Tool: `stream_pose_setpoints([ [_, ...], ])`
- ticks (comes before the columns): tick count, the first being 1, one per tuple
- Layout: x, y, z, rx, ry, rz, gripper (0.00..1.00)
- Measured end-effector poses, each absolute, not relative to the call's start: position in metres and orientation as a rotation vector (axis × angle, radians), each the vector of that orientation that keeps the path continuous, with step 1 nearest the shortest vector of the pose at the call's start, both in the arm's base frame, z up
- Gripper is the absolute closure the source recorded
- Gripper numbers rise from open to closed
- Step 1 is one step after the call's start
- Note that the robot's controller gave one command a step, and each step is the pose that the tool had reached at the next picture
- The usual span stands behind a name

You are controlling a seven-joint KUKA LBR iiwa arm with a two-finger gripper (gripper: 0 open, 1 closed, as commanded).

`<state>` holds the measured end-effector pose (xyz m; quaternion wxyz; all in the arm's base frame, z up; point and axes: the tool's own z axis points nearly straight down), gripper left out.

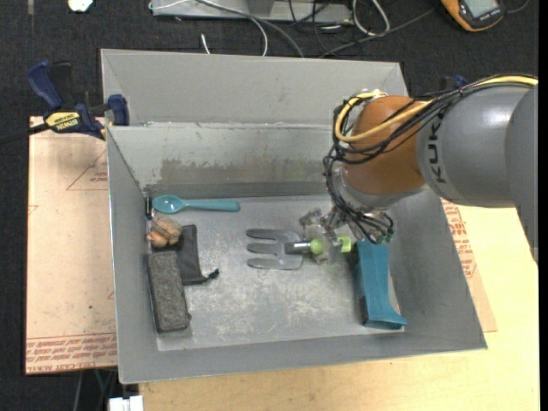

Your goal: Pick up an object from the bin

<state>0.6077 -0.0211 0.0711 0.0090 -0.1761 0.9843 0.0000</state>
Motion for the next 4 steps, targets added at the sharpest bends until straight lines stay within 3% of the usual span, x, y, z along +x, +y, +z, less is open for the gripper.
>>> stream_pose_setpoints([
  [2,0.607,-0.020,0.106,-0.547,3.075,0.001,1.00],
  [4,0.608,-0.020,0.184,-0.544,3.072,0.000,1.00],
])
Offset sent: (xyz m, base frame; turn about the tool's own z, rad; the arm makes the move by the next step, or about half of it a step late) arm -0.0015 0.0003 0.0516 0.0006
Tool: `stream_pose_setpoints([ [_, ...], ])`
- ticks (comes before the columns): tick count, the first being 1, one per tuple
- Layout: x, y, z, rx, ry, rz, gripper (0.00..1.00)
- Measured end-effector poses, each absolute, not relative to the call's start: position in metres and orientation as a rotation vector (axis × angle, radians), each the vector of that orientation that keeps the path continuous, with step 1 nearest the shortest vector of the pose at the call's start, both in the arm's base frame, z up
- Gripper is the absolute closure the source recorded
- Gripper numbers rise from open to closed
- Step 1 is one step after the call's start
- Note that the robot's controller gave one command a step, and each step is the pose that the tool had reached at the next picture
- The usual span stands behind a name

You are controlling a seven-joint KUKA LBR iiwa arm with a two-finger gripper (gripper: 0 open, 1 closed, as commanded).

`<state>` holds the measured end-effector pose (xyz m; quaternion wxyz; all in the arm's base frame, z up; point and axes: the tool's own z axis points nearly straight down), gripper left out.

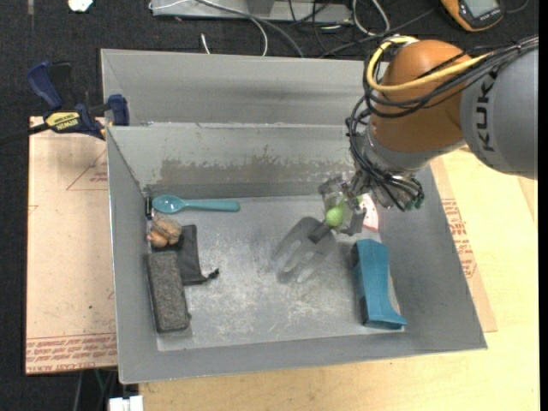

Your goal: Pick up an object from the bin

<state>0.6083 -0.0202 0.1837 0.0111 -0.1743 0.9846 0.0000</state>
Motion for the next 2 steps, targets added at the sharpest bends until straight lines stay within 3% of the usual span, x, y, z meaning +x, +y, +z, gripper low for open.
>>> stream_pose_setpoints([
  [2,0.608,-0.020,0.229,-0.541,3.073,0.001,1.00],
])
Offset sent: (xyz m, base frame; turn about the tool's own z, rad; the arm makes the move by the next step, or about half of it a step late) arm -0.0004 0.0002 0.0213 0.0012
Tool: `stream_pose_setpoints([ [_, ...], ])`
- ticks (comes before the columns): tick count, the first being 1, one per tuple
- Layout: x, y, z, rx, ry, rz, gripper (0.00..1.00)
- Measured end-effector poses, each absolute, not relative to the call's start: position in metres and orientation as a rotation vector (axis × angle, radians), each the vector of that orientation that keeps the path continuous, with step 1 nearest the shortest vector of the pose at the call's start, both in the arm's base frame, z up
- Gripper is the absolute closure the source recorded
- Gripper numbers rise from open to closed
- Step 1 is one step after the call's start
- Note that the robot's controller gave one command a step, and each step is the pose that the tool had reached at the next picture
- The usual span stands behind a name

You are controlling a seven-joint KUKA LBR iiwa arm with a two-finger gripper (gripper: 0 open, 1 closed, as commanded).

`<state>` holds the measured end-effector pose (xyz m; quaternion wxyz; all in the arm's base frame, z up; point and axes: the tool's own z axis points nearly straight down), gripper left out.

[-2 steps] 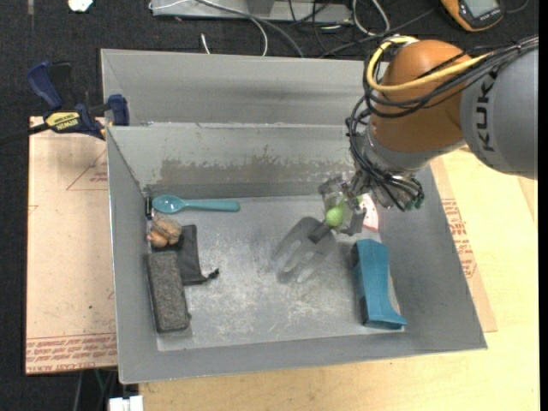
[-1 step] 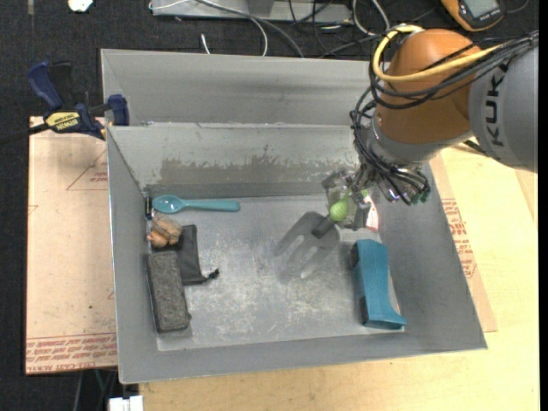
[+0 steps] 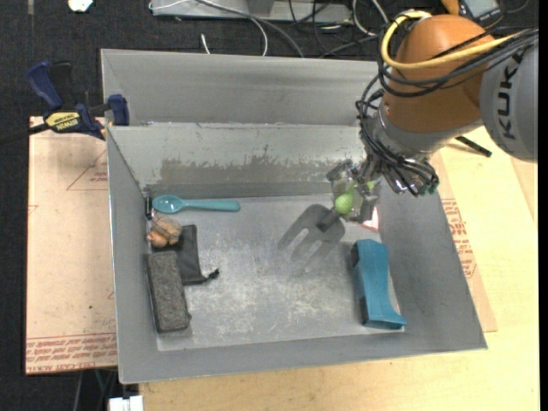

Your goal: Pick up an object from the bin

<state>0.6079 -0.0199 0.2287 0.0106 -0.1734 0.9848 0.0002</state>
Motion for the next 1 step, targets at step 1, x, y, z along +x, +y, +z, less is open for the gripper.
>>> stream_pose_setpoints([
  [1,0.6081,-0.0199,0.2556,-0.540,3.073,0.000,1.00],
])
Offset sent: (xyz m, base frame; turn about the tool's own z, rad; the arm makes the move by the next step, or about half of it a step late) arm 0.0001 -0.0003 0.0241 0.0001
